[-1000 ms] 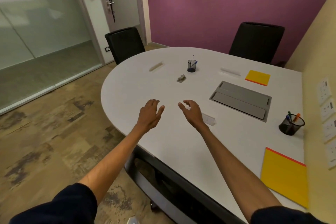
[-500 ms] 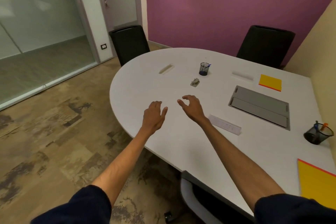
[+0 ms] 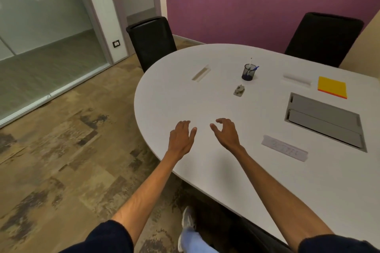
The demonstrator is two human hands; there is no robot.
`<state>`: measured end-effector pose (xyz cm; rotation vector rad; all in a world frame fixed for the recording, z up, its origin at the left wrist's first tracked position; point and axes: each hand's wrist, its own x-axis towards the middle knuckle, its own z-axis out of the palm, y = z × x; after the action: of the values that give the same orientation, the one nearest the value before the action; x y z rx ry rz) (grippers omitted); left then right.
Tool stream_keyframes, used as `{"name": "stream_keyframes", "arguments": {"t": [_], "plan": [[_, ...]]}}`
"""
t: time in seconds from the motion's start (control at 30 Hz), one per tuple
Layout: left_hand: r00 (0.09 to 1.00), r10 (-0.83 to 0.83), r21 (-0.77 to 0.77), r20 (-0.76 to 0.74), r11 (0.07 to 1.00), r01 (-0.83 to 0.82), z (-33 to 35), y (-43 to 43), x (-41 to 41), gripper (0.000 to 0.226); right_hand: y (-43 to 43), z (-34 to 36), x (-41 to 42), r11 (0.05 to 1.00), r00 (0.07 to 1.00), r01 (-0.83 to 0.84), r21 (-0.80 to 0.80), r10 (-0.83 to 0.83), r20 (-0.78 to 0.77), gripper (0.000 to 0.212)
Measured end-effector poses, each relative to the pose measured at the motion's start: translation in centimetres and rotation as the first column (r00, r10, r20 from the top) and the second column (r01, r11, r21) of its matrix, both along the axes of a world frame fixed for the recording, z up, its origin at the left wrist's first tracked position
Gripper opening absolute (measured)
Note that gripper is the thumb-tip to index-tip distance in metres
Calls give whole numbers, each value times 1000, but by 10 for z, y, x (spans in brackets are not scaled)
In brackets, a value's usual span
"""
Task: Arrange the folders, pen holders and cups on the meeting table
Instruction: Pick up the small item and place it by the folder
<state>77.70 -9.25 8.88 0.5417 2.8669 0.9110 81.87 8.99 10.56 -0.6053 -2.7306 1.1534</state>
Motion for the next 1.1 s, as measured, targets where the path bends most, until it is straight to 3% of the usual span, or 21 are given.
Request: {"name": "stream_keyframes", "arguments": {"t": [0.2,0.57,0.97,1.1], "plan": [[998,-54,-36,21,998,54,-19,9,-88,54,13,-24,-78,996,998,67,-55,-67,0,43],[973,-132,-19,191,990,139,-35,51,-232,56,70,-54,-171,951,962,270,-151,-259,93,46],[870,-430,40,240,900,434,-76,126,-321,50,119,-88,-221,792,820,571,-215,-543,178,49],[848,-444,52,289,892,449,-92,145,-357,56,128,-97,-245,745,778,628,-224,-610,149,47]]}}
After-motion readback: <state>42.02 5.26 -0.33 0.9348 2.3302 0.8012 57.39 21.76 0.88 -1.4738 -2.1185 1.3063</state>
